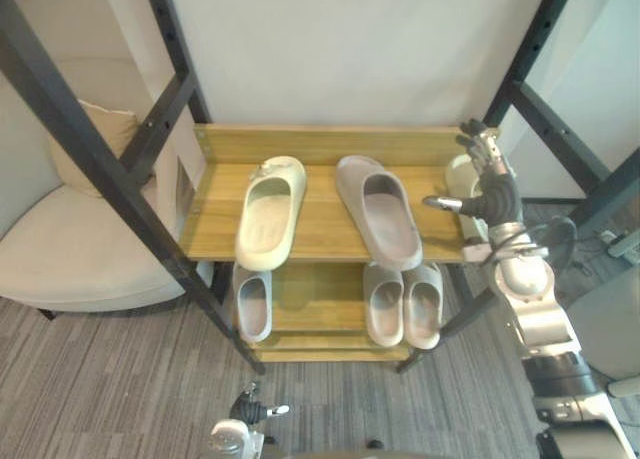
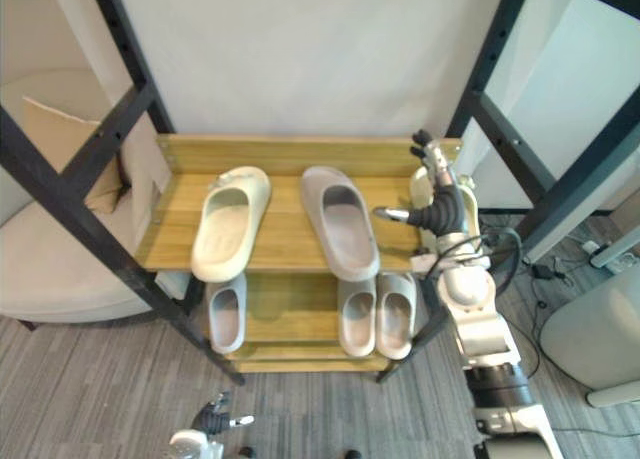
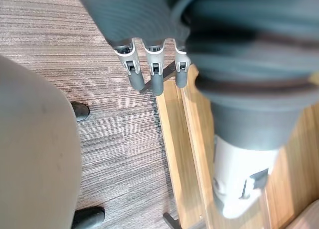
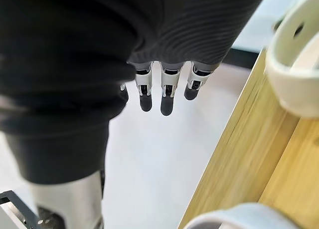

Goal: Organize the slippers on the shoe rack

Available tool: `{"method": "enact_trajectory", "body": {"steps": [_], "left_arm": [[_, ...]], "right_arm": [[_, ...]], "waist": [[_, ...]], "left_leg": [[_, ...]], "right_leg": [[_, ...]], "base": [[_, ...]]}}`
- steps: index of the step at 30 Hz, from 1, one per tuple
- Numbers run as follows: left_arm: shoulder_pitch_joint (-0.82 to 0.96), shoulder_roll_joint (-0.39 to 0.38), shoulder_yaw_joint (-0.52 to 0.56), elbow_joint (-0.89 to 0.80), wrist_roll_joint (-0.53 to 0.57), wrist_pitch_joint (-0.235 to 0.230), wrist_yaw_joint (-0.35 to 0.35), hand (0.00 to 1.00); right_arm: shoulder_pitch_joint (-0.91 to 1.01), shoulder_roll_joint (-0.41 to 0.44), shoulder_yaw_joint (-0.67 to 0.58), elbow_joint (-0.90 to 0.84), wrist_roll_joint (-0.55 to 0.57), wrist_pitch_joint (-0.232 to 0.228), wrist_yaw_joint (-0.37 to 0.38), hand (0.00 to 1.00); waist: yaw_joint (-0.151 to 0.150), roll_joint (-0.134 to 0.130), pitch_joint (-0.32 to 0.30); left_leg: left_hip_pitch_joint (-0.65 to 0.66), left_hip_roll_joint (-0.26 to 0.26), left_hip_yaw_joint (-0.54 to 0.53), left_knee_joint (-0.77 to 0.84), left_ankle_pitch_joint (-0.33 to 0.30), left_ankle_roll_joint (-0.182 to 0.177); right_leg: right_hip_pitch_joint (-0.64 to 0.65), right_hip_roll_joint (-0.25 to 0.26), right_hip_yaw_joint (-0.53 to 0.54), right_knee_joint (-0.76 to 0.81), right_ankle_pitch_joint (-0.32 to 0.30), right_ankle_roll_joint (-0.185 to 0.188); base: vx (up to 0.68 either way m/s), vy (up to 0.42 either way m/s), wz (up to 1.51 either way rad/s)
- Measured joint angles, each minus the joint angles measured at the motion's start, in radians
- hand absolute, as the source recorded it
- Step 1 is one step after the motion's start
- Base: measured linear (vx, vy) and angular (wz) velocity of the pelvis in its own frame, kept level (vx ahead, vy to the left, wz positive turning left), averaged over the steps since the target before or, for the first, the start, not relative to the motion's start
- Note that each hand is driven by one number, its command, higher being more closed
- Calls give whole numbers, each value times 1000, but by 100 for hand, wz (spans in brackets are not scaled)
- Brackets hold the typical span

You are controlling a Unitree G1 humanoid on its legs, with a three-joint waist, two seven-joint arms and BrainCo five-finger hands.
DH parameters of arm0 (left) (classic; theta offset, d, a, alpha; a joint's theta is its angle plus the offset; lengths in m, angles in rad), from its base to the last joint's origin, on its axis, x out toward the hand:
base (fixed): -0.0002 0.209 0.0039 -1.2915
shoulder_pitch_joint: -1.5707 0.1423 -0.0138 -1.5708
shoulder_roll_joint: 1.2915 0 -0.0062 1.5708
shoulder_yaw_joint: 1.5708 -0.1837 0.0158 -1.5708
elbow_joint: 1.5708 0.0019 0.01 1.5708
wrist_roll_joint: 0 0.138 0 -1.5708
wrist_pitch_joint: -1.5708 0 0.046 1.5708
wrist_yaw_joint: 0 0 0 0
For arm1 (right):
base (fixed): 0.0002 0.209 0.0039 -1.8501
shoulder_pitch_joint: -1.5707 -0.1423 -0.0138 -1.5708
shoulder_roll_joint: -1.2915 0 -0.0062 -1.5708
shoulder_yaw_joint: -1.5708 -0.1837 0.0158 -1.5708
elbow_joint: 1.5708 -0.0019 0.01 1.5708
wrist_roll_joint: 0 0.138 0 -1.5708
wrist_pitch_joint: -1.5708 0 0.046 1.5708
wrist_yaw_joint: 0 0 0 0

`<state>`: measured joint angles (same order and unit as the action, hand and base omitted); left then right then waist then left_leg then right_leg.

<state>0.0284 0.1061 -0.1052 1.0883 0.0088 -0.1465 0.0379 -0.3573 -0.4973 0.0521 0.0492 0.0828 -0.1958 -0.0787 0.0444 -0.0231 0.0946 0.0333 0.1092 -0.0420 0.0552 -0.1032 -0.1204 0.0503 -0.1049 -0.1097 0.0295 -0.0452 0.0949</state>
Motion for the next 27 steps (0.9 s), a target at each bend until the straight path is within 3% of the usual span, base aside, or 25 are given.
{"method": "enact_trajectory", "body": {"steps": [11, 27], "left_arm": [[1, 1, 9, -19, -14, 0, 0, 0], [1, 3, 11, -41, -44, -6, 1, 0]], "right_arm": [[-84, -55, 115, 146, 4, 20, 32, 0], [-196, -55, 184, 331, -3, 35, 26, 0]], "waist": [[17, -3, 8], [31, 3, 41]], "left_leg": [[-32, -4, -30, 6, 3, 2], [-51, -6, -51, 18, 3, 2]], "right_leg": [[-14, -3, -26, 2, 0, 0], [-16, -5, -43, 4, 0, 1]], "base": [[4, 3, 7], [-4, 1, 3]]}}
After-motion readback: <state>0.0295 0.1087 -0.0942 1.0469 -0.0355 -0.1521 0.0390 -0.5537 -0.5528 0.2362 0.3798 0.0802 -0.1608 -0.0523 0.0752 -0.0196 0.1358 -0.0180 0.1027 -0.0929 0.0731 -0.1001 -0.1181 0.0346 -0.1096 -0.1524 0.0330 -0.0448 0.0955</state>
